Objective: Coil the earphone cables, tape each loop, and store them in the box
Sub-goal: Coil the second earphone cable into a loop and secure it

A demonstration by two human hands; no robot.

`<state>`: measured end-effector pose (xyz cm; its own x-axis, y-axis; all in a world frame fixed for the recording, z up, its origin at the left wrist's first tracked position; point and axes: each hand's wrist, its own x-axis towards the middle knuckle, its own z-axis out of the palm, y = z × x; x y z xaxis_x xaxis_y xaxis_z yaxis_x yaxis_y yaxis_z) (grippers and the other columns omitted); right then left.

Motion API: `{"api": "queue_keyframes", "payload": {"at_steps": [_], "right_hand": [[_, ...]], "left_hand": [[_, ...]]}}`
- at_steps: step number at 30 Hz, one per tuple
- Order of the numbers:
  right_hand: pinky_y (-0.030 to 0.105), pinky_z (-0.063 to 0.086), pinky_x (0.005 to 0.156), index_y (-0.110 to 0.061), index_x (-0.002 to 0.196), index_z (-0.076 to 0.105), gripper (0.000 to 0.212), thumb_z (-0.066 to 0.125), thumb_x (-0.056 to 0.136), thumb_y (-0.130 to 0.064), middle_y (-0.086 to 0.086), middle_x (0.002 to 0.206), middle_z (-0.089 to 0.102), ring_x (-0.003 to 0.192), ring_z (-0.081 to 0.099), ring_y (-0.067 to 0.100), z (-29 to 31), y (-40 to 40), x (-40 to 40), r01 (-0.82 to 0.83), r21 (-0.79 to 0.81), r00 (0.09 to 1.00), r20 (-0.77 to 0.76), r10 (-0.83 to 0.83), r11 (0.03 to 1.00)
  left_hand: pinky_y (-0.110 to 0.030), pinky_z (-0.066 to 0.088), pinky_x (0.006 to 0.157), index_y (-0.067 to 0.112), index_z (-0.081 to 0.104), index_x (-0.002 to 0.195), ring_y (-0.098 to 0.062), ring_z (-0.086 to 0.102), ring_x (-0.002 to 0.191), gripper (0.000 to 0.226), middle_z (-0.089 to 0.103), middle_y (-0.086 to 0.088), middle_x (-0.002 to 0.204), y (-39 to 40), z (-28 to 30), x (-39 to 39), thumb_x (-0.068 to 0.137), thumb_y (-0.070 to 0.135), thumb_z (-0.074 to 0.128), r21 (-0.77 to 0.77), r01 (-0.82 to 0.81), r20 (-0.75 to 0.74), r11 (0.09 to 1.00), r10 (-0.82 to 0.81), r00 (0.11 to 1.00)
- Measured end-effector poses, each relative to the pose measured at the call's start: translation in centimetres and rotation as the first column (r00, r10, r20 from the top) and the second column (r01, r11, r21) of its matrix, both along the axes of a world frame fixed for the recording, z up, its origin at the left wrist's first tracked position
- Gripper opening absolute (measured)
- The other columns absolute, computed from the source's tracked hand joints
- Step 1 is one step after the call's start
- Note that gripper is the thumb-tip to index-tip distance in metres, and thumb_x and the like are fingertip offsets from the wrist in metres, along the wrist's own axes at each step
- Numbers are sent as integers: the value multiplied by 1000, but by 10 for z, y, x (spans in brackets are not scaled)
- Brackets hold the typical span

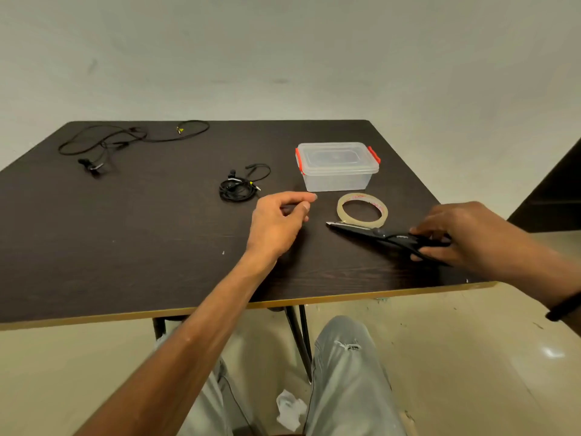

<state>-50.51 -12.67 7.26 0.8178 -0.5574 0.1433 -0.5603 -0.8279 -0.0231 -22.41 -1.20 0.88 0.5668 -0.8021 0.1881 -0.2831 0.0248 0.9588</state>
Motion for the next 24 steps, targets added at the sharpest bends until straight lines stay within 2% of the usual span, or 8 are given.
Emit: {"api": "queue_keyframes", "payload": {"at_steps": [2,4,6,10,13,16,19,24], "right_hand": [[29,50,60,-27,102,83,27,90,77,-35,-13,80,61,66,57,5,-2,-10,1,-64,23,997,-42,65,998],[17,43,57,-31,101,83,28,89,77,-43,-13,71,61,62,58,7,3,-16,2,-51,89,997,-57,57,995],[16,44,58,-34,103,81,33,88,75,-48,-13,63,65,67,63,3,9,-19,6,-12,210,996,-82,30,978],[14,49,64,-36,106,75,38,91,73,-42,-16,68,74,65,70,5,23,-25,16,112,429,979,-203,-25,896],[26,61,70,-26,113,75,34,88,82,-30,-4,78,80,67,76,19,34,-27,25,182,554,967,-251,-46,812],[29,61,70,-24,102,78,15,82,88,-28,4,70,78,62,75,24,36,-14,50,28,522,991,98,-93,853],[22,60,63,-15,100,80,14,81,89,-23,9,74,78,59,71,16,36,14,94,-170,617,862,471,-188,768],[30,63,71,-22,102,81,26,87,82,-37,-2,85,79,71,75,17,13,30,152,-185,615,849,493,-191,766]], "left_hand": [[-22,57,80,24,81,105,-4,66,76,22,79,0,97,4,4,4,99,9,66,-31,29,-228,999,-36,973],[-22,55,76,18,80,105,-7,63,77,20,78,-1,97,9,8,5,99,5,66,-59,53,-416,997,-73,907],[-23,52,76,14,80,105,-7,63,75,19,76,-2,95,12,12,5,98,3,67,-72,74,-555,995,-102,825],[-22,52,77,9,79,112,-7,64,75,21,75,-5,100,16,18,6,98,0,65,-81,94,-688,992,-124,715],[-23,53,77,9,79,112,-8,64,77,21,76,-4,101,18,19,8,97,1,66,-76,97,-699,992,-122,705],[-24,51,78,10,80,110,-8,63,77,20,75,-4,100,21,20,9,97,3,67,-80,117,-671,990,-141,728],[-24,50,80,10,80,110,-8,62,77,19,74,-3,99,26,20,7,98,4,67,-85,142,-612,986,-164,774],[-28,49,80,22,84,94,-10,60,79,25,74,-5,94,35,21,13,99,7,66,-67,141,-487,988,-155,860]]}}
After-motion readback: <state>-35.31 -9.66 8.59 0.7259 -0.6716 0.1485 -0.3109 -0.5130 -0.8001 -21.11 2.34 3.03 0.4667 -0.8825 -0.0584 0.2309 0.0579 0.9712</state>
